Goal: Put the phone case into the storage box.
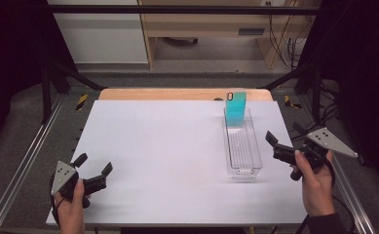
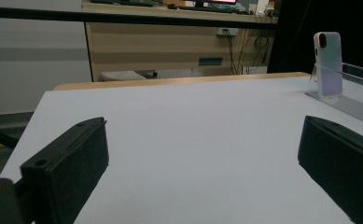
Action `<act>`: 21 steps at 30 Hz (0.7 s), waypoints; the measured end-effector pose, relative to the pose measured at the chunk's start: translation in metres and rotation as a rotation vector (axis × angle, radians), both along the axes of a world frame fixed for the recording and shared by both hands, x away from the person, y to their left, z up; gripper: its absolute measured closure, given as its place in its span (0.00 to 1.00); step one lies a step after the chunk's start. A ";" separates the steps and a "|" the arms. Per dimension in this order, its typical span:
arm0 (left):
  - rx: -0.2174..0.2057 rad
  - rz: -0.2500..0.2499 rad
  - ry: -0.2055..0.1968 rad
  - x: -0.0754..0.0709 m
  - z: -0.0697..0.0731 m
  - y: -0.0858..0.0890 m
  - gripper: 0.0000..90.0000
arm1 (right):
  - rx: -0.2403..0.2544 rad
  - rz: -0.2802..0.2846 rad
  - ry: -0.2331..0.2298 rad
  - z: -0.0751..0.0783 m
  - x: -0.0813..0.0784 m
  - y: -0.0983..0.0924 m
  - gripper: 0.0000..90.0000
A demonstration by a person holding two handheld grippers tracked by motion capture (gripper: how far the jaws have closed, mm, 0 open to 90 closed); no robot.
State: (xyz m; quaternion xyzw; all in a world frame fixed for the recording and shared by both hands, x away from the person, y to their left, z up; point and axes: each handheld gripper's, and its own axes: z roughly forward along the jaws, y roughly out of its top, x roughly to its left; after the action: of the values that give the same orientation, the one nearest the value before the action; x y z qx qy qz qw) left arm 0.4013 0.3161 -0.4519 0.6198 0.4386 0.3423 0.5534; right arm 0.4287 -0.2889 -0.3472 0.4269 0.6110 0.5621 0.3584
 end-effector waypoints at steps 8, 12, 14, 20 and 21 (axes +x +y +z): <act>0.003 -0.009 -0.002 -0.001 0.001 -0.001 0.02 | -0.012 0.019 0.001 -0.006 -0.005 -0.008 0.04; 0.011 -0.022 -0.004 -0.003 0.002 -0.002 0.02 | -0.010 0.021 -0.003 -0.011 -0.007 -0.011 0.04; 0.011 -0.025 -0.005 -0.004 0.003 -0.002 0.01 | -0.008 0.017 -0.005 -0.014 -0.008 -0.012 0.04; 0.012 -0.039 -0.005 -0.005 0.003 -0.003 0.02 | -0.005 0.005 0.003 -0.026 -0.010 -0.019 0.04; 0.014 -0.041 -0.005 -0.006 0.003 -0.003 0.01 | -0.002 0.004 0.005 -0.028 -0.010 -0.020 0.04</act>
State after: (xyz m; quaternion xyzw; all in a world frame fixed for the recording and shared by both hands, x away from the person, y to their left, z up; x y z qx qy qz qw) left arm 0.3954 0.3130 -0.4486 0.6316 0.4220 0.3355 0.5572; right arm 0.4183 -0.3090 -0.3747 0.4266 0.6132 0.5615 0.3561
